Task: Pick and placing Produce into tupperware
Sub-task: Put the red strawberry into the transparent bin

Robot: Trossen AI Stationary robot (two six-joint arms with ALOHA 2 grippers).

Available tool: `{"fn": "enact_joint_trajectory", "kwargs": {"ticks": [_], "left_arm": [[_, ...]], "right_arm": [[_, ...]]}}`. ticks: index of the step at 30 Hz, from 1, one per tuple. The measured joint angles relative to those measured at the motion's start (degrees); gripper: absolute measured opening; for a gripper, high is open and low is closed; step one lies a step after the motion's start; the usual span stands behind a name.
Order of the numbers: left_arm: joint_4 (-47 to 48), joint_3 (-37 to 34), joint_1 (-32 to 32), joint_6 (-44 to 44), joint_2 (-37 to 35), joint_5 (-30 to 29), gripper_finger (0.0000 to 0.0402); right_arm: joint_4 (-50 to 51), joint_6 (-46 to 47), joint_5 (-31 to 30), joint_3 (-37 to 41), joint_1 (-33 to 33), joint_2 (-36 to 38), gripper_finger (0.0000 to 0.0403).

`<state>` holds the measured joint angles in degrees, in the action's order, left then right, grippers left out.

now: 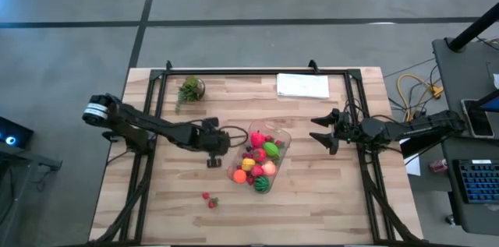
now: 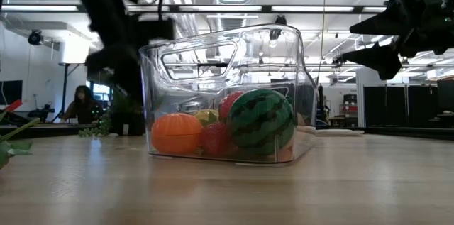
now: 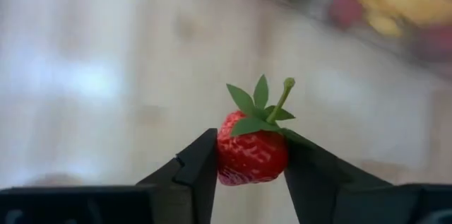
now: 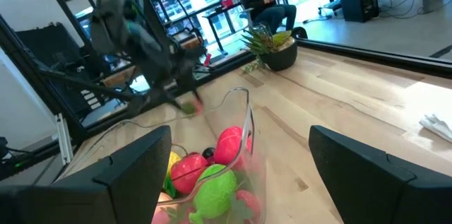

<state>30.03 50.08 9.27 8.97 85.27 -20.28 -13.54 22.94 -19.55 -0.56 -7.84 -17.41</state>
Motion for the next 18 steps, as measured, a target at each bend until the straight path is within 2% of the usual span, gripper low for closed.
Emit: {"fn": "enact_joint_trajectory", "kwargs": {"ticks": [3,6,9,12,18], "left_arm": [[2.6,3.7,-0.1,-2.4,-4.7,-4.4,0.0134],[-2.6,6.6,-0.3,-3.9,-9.2,-3.2,0.0138],[-12.8,7.1,-0.6,-4.6,-11.0,5.8,0.0139],[-20.8,7.1,-0.5,-4.9,-8.8,17.3,0.0140],[-20.5,10.3,-0.8,1.6,-0.2,24.5,0.0142]], "right_arm": [[0.0,0.0,0.0,0.0,0.0,0.0,0.0328],[0.0,0.0,0.0,0.0,0.0,0.0,0.0328],[0.0,0.0,0.0,0.0,0.0,0.0,0.0328],[0.0,0.0,0.0,0.0,0.0,-0.1,0.0328],[0.0,0.0,0.0,0.0,0.0,-0.3,0.0328]]}}
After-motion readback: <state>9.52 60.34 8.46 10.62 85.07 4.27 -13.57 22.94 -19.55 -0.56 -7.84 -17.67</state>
